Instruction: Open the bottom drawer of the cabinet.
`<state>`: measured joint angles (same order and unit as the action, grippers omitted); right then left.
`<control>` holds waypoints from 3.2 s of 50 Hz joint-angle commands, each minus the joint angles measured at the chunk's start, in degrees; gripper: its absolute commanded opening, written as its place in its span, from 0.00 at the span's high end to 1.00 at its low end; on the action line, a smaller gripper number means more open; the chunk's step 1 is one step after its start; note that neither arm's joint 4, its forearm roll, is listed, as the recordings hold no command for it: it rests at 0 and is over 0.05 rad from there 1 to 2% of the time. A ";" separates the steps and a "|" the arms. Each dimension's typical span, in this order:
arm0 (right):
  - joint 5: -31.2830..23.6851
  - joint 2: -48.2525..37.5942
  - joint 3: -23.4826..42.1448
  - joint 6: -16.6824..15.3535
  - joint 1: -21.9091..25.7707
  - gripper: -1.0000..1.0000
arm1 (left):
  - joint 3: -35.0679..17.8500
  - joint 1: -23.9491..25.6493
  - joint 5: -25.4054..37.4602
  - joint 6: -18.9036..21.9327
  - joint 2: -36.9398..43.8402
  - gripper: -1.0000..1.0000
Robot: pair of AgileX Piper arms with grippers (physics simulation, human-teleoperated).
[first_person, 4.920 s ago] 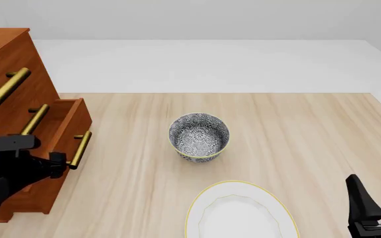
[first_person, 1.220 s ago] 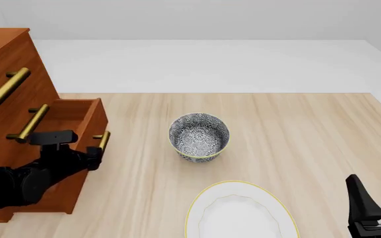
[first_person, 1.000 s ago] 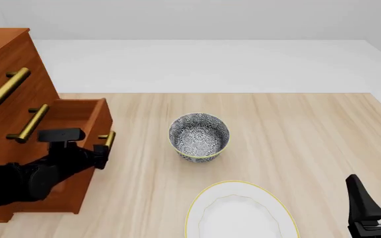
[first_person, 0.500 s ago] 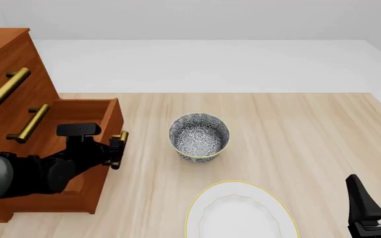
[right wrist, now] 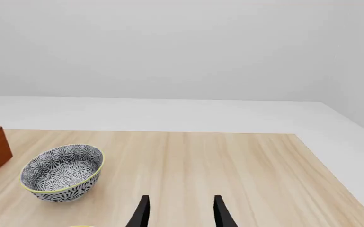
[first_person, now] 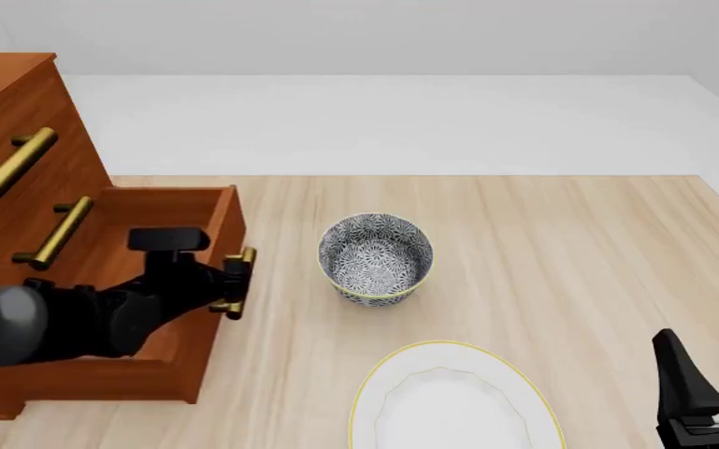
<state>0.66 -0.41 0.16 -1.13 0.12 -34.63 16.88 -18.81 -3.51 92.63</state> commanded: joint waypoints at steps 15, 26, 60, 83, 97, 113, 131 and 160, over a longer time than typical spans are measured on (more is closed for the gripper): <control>0.00 0.00 0.00 0.01 -0.01 0.00 | -4.12 3.88 1.08 -4.94 6.69 0.00; 0.00 0.00 0.00 0.00 -0.01 0.00 | -5.81 6.05 0.91 -5.54 8.40 0.00; 0.00 0.00 0.00 0.01 0.01 0.00 | -4.60 4.37 2.78 -3.79 3.68 0.00; 0.00 0.00 0.00 0.00 0.00 0.00 | 0.24 -0.75 10.15 1.10 -14.21 0.00; 0.00 0.01 0.00 0.01 0.00 0.00 | 2.00 -3.09 21.78 2.94 -34.20 0.00; 0.00 0.01 0.00 0.00 -0.01 0.00 | 0.92 -3.79 44.47 2.35 -65.80 0.00; 0.00 0.00 0.00 0.00 -0.01 0.00 | -10.62 0.48 65.99 0.11 -92.60 0.00; 0.00 -0.01 0.00 0.00 0.01 0.00 | -60.09 0.74 88.71 2.52 -92.63 0.00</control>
<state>0.66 -0.41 0.16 -1.13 0.12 -82.95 16.99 64.24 -1.09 0.68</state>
